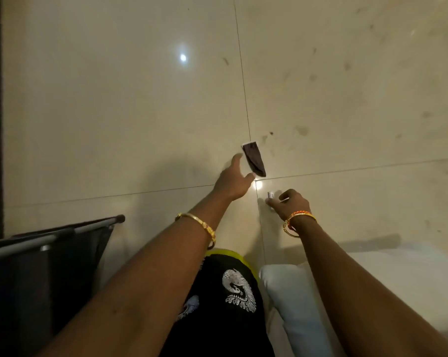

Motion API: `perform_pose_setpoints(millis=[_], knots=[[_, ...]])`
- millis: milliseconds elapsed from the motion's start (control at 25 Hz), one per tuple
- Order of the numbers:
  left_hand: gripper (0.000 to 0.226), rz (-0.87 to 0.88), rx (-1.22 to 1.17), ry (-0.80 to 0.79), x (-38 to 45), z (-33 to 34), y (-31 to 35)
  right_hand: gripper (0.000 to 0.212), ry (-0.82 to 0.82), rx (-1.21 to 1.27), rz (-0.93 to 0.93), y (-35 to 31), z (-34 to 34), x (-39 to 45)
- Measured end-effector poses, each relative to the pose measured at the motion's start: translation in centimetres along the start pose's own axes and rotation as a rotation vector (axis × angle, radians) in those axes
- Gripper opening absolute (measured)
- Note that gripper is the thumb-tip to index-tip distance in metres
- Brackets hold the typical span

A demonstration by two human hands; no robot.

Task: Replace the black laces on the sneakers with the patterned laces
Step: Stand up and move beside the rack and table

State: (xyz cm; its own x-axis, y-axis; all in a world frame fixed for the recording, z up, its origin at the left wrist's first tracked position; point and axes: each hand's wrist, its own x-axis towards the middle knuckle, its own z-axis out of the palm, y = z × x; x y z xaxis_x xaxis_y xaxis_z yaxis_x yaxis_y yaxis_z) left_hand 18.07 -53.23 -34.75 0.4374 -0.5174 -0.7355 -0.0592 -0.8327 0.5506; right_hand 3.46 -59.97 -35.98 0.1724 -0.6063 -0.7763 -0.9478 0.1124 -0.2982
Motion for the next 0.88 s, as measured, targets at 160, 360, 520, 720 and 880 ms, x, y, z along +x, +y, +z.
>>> perform_pose_setpoints(millis=[160,360,520,720,880], knots=[[0.059,0.083,0.029,0.112,5.3,2.4,-0.3,0.048,0.116,-0.141,-0.028,1.1,4.2,2.3],[0.035,0.088,-0.085,0.219,5.6,3.1,0.3,0.030,0.184,-0.115,-0.037,0.7,4.4,2.2],[0.029,0.031,-0.197,0.294,1.7,0.5,0.8,0.020,0.175,0.162,-0.068,-1.1,2.5,-0.3],[0.038,-0.041,-0.417,0.399,-8.9,-6.9,2.4,0.011,0.057,0.484,-0.148,-7.3,-2.9,-8.6],[0.041,-0.068,-0.499,0.494,-19.0,-12.7,3.6,0.013,-0.107,0.490,-0.306,-13.4,-6.3,-18.0]])
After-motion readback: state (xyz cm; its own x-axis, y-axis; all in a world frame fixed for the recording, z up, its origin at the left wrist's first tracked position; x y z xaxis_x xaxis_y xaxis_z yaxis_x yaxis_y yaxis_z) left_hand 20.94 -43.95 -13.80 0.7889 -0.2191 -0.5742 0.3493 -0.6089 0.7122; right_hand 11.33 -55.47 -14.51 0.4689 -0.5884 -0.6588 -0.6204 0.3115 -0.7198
